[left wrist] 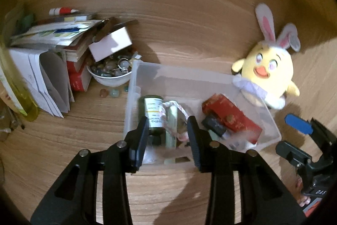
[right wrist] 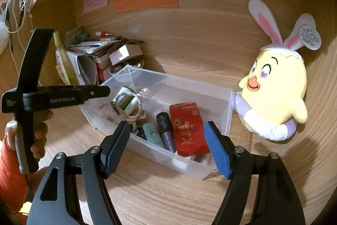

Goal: Organize objects

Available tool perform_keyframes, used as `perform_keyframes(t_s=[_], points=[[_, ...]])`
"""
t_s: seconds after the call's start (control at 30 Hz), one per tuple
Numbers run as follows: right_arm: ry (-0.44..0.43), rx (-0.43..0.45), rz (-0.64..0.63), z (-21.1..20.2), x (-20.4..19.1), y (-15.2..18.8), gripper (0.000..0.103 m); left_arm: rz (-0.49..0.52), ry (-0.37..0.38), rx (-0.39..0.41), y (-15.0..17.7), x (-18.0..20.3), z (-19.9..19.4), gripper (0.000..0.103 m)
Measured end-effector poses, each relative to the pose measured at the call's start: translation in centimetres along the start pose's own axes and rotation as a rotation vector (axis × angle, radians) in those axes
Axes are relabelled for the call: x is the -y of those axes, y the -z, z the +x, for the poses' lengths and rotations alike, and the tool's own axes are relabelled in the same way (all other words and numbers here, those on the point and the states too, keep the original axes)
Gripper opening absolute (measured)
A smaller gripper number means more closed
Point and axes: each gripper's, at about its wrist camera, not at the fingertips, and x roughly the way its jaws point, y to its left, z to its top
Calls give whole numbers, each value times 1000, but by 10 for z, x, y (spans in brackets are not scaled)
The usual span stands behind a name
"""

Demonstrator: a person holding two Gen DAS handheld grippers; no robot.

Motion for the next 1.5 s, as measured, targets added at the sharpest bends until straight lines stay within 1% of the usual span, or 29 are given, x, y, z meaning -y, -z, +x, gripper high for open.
perform_keyframes(t_s=[0.17, 0.2, 0.3, 0.4, 0.5, 0.57, 0.63, 0.67, 0.73, 0.83, 0.9, 1.0, 1.13, 1.5], points=[[-3, 1, 1, -1, -5, 4, 70, 54, -10, 13, 11, 10, -10, 40], [-5, 4, 1, -2, -5, 4, 70, 62, -11, 17, 13, 12, -12, 42], [-11, 17, 8, -8, -6, 5, 70, 79, -18, 37, 18, 15, -21, 52], [-12, 26, 16, -12, -7, 5, 70, 103, -32, 58, 24, 20, -30, 57], [-11, 36, 26, -16, -7, 7, 70, 118, -34, 84, 30, 24, -40, 66], [-6, 39, 34, -18, -7, 9, 75, 127, -38, 101, 33, 26, -47, 70], [4, 46, 39, -21, -9, 12, 80, 134, -42, 122, 36, 28, -54, 77], [9, 49, 39, -21, -9, 12, 80, 137, -42, 130, 37, 29, -57, 79], [14, 49, 40, -23, -10, 14, 81, 139, -43, 139, 40, 30, -61, 86], [16, 50, 43, -27, -11, 16, 82, 137, -49, 150, 45, 31, -66, 93], [23, 53, 44, -29, -12, 18, 82, 135, -55, 151, 48, 31, -66, 96], [22, 54, 52, -32, -12, 21, 84, 119, -50, 137, 52, 29, -64, 96], [22, 48, 68, -32, -11, 25, 90, 96, -54, 122, 59, 26, -61, 96], [15, 34, 84, -31, -10, 32, 91, 90, -68, 105, 68, 24, -58, 96]])
